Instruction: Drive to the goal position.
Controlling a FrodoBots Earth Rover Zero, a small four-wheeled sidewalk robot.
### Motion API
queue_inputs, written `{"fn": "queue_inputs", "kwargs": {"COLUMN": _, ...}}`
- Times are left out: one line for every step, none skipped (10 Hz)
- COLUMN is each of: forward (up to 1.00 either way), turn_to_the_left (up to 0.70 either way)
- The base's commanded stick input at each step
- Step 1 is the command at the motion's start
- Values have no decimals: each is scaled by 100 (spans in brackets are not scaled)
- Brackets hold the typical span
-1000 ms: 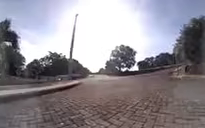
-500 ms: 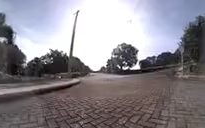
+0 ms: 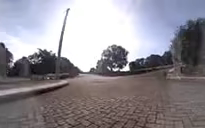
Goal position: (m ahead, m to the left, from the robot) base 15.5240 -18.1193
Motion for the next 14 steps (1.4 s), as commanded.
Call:
{"fn": "queue_inputs", "kwargs": {"forward": 100, "turn_to_the_left": -18}}
{"fn": "queue_inputs", "kwargs": {"forward": 100, "turn_to_the_left": -7}}
{"fn": "queue_inputs", "kwargs": {"forward": 100, "turn_to_the_left": 0}}
{"fn": "queue_inputs", "kwargs": {"forward": 100, "turn_to_the_left": 0}}
{"fn": "queue_inputs", "kwargs": {"forward": 100, "turn_to_the_left": 0}}
{"fn": "queue_inputs", "kwargs": {"forward": 100, "turn_to_the_left": 0}}
{"fn": "queue_inputs", "kwargs": {"forward": 100, "turn_to_the_left": 0}}
{"fn": "queue_inputs", "kwargs": {"forward": 100, "turn_to_the_left": 0}}
{"fn": "queue_inputs", "kwargs": {"forward": 100, "turn_to_the_left": 0}}
{"fn": "queue_inputs", "kwargs": {"forward": 100, "turn_to_the_left": 0}}
{"fn": "queue_inputs", "kwargs": {"forward": 100, "turn_to_the_left": 0}}
{"fn": "queue_inputs", "kwargs": {"forward": 100, "turn_to_the_left": 0}}
{"fn": "queue_inputs", "kwargs": {"forward": 100, "turn_to_the_left": 0}}
{"fn": "queue_inputs", "kwargs": {"forward": 100, "turn_to_the_left": 0}}
